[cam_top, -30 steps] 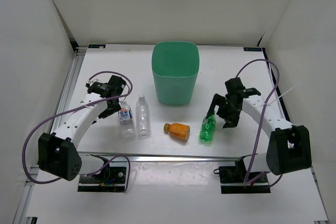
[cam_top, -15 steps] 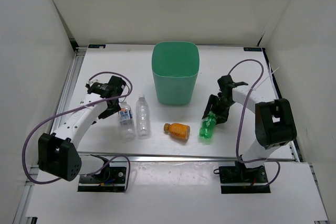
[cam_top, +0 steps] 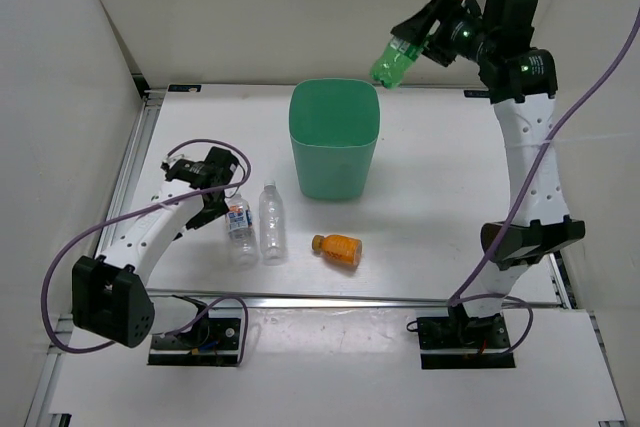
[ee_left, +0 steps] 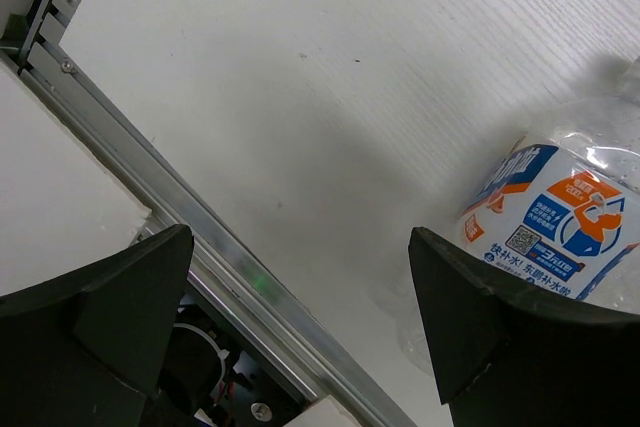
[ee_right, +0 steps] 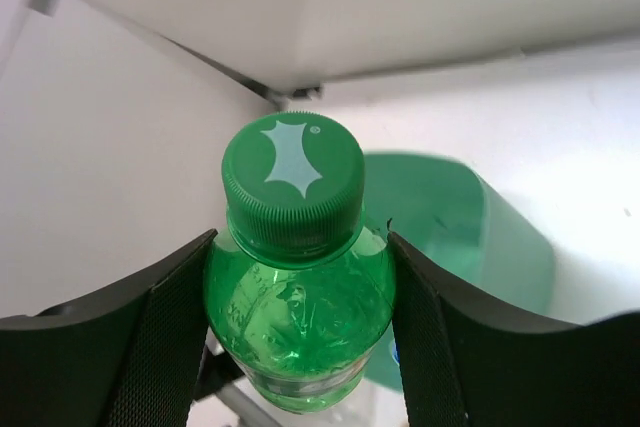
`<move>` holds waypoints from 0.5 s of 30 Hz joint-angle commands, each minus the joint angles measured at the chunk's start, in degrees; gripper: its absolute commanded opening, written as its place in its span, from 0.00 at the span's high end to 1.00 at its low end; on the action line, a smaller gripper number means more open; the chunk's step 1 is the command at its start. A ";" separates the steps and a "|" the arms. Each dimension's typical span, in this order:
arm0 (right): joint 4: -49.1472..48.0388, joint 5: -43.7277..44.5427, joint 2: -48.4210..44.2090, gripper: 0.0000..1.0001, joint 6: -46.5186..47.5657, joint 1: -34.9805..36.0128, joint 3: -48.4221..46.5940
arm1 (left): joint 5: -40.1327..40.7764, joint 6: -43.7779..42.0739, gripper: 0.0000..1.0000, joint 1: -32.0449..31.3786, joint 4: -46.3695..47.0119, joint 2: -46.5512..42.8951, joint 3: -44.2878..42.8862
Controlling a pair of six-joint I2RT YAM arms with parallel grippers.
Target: Put the plastic bottles in the bin
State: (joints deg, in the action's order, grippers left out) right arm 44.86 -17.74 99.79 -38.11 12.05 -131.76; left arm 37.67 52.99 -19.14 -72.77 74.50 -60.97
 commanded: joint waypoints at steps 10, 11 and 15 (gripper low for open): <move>0.57 -3.27 12.27 0.15 -0.48 8.68 -0.77 | -1.99 -4.56 0.00 0.33 4.56 2.76 -5.30; 1.19 -3.27 12.88 0.10 0.05 9.21 -1.82 | -1.99 -4.56 0.00 0.33 4.57 3.37 -5.30; 3.56 -2.75 10.79 0.00 2.68 9.22 -2.88 | 0.29 -4.04 0.00 0.33 3.16 3.90 -6.44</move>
State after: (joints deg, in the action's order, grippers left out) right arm 48.03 -20.03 116.25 -38.72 21.96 -131.66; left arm 36.45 49.28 -19.07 -69.84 78.48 -65.14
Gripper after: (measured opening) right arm 0.998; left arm 1.000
